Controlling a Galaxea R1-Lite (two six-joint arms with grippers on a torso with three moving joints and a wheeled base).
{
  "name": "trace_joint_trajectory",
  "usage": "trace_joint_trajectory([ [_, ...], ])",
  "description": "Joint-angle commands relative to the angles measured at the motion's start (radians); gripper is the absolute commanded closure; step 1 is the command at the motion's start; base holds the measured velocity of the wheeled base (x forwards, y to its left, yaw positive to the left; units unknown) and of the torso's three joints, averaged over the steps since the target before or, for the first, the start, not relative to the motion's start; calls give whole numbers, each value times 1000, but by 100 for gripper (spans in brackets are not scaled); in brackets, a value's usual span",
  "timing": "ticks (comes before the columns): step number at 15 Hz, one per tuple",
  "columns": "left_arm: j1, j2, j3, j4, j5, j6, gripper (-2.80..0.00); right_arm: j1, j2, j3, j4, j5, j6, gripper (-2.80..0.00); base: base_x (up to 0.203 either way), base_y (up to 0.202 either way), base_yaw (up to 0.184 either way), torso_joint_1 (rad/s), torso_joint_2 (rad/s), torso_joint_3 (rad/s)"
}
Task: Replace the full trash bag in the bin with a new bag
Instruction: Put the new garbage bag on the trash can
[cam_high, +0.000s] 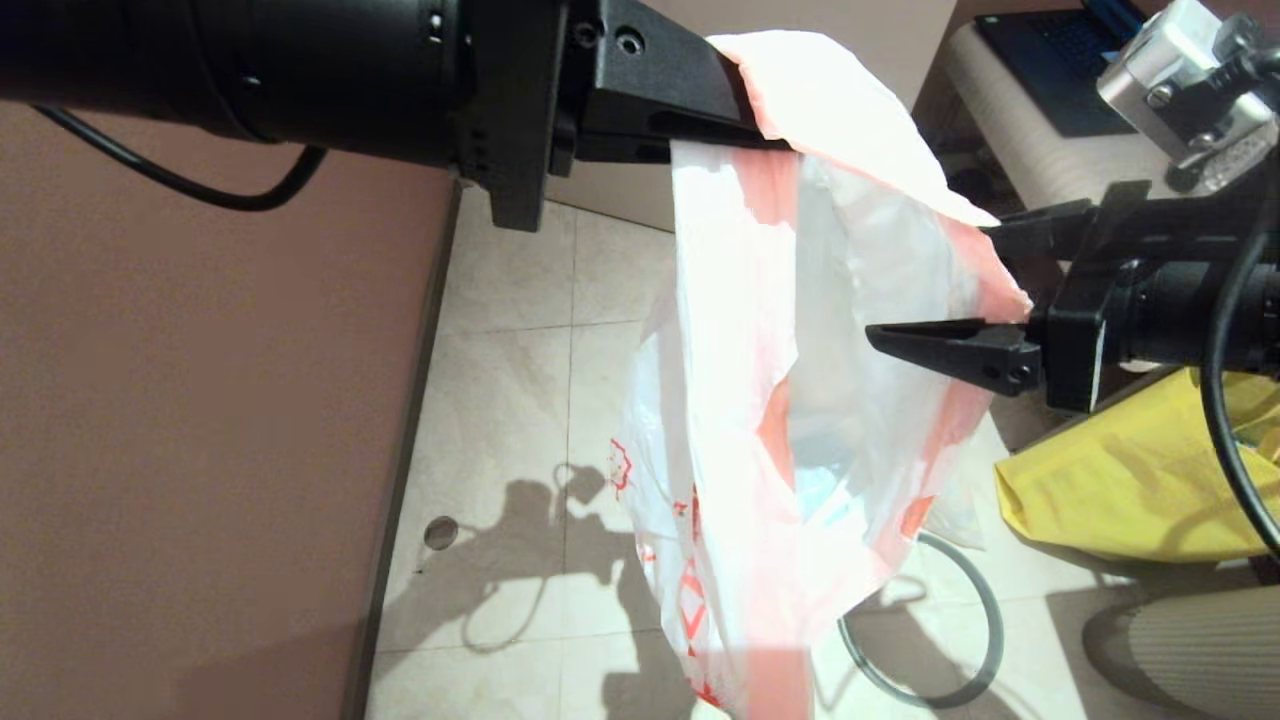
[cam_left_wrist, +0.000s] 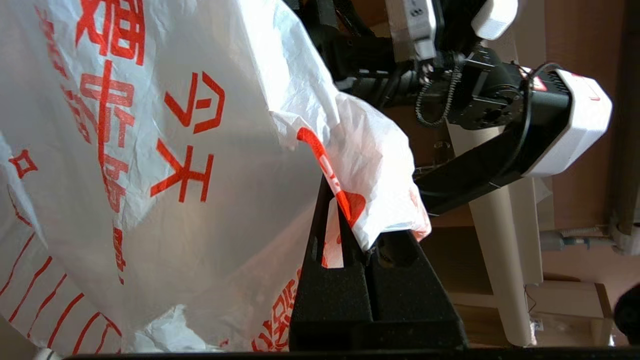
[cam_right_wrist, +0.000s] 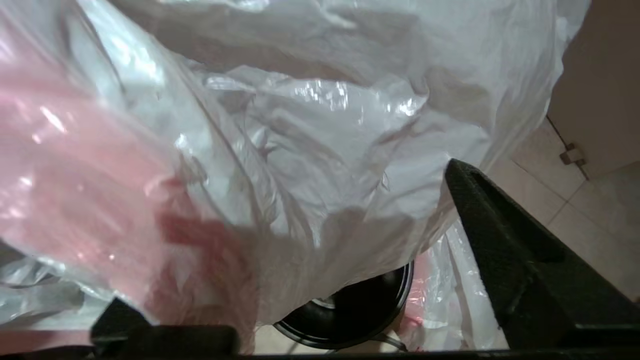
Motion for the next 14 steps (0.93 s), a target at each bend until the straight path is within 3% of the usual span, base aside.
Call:
trace_joint_trajectory([
  [1, 0, -38, 11, 3, -21, -12, 0, -8, 29, -13, -5, 2, -2, 0, 0, 0, 0, 0, 0, 0],
  [2, 2, -52, 20, 4, -62, -17, 0, -8, 28, -29, -1, 3, -1, 0, 0, 0, 0, 0, 0, 0],
  [7, 6, -68, 39, 16, -124, -109, 0, 26, 14, -60, 6, 4, 16, 0, 0, 0, 0, 0, 0, 0],
  [14, 75, -75, 46, 98, -200, -127, 0, 125, -29, -88, 66, 4, 317, 0, 0, 0, 0, 0, 0, 0],
])
